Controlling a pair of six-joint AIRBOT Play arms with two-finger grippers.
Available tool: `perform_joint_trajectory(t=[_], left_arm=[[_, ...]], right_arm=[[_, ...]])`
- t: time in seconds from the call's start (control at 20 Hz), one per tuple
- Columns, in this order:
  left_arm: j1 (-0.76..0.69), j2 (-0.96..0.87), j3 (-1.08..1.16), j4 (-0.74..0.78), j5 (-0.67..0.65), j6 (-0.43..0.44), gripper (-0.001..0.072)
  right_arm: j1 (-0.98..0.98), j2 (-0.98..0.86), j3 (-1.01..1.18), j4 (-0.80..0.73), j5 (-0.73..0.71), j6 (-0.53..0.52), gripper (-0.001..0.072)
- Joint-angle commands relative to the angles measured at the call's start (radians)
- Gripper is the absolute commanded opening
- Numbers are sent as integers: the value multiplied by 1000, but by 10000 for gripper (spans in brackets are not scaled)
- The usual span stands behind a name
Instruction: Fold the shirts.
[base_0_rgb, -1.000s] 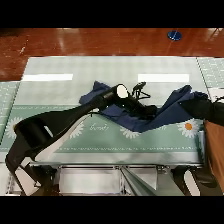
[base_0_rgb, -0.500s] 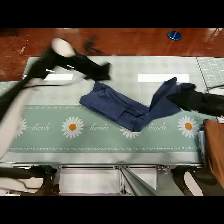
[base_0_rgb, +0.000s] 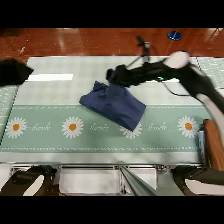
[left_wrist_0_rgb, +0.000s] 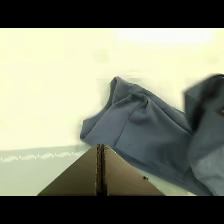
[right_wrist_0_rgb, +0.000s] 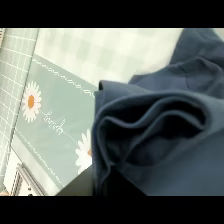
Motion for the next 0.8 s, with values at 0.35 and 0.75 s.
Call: perform_joint_trajectory(t=[0.35,0.75], left_arm=[[10,119,-386,-61,158,-69,16],[10,102,-387,-63,157,-69,16]], right_arm=[[-21,-301,288,31,166,98,411],[-286,449,-172,-809,243,326,411]])
